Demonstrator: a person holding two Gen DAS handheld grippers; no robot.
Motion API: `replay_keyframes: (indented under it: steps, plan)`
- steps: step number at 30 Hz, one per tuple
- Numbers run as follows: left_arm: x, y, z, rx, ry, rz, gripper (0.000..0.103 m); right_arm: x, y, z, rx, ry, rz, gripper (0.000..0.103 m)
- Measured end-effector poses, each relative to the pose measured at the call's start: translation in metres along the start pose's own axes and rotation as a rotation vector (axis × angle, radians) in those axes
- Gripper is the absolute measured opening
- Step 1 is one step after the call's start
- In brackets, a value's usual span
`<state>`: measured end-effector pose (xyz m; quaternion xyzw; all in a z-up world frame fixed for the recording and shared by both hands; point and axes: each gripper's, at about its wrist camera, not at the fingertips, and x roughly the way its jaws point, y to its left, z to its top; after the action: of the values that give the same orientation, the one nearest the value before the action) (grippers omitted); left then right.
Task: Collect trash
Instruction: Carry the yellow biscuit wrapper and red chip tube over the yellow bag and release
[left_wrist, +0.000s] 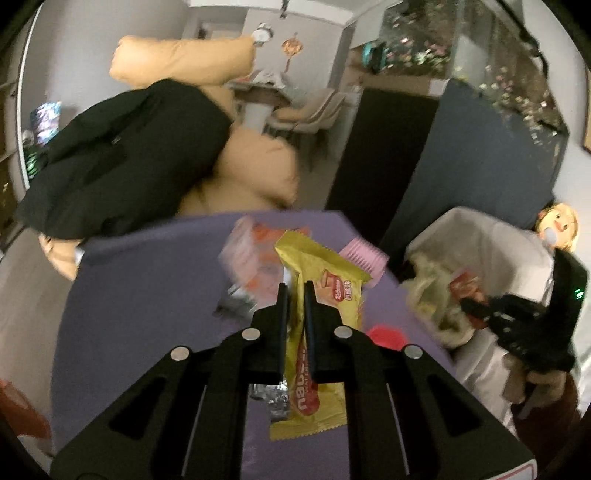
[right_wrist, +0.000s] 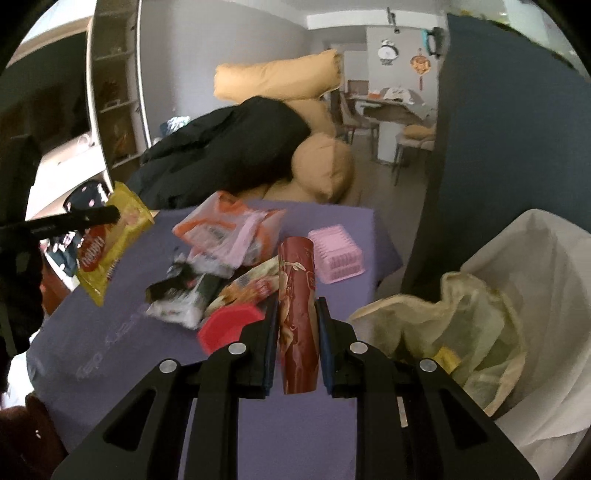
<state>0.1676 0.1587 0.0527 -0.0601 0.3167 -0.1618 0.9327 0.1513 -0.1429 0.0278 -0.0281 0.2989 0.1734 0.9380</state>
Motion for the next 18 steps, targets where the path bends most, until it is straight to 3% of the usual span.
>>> replay_keyframes:
  steps: [8, 18]
  plan:
    - [0.046, -0.065, 0.039, 0.004, -0.022, -0.152, 0.008, -0.024, -0.046, 0.026, -0.005, -0.09, -0.122, 0.02]
    - [0.087, -0.139, 0.038, 0.026, -0.002, -0.254, 0.008, -0.064, -0.103, 0.012, 0.06, -0.132, -0.26, 0.02]
